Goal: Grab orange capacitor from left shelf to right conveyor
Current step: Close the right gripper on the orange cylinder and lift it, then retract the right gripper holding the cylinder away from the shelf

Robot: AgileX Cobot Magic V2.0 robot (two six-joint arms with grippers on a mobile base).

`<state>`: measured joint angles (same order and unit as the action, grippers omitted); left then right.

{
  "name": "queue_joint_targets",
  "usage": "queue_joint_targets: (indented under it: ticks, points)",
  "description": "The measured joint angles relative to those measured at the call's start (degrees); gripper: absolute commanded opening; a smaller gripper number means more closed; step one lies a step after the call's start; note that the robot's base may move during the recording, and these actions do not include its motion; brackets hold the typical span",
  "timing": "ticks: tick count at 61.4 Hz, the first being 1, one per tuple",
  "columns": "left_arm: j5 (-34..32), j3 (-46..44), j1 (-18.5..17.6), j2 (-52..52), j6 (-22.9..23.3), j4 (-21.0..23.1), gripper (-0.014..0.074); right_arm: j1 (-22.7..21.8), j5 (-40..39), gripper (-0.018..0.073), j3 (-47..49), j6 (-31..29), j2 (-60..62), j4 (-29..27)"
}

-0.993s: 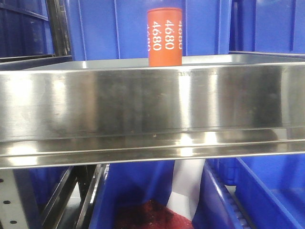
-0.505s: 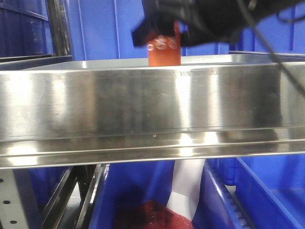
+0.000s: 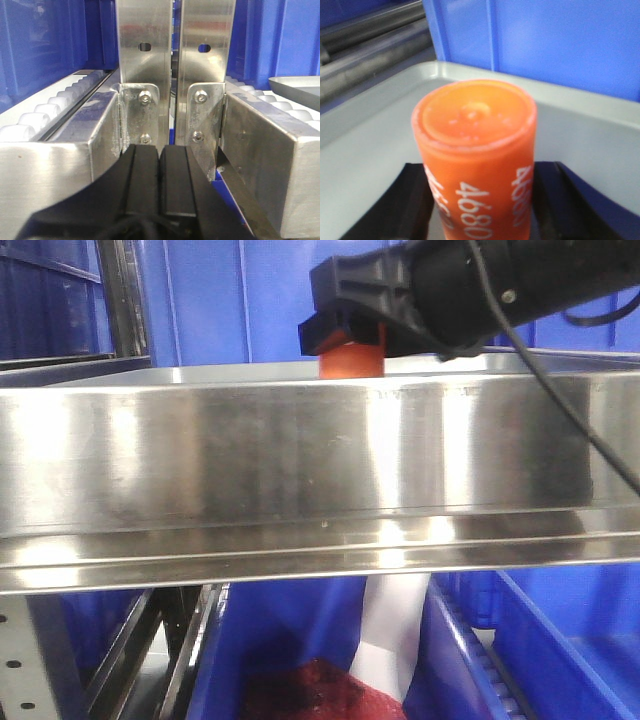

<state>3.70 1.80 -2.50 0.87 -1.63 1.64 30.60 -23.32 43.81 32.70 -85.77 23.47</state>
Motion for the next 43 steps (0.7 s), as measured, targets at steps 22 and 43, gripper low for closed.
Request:
queue_joint_targets:
  ticks: [22, 43]
  points:
    - [0.0, 0.0, 0.0, 0.0, 0.0, 0.0, -0.0125, 0.0, -7.72, 0.005, -0.26, 0.0, 2.03, 0.57]
    - [0.0, 0.0, 0.0, 0.0, 0.0, 0.0, -0.0125, 0.0, -3.14, 0.005, -7.7, 0.1, 27.84, 4.47]
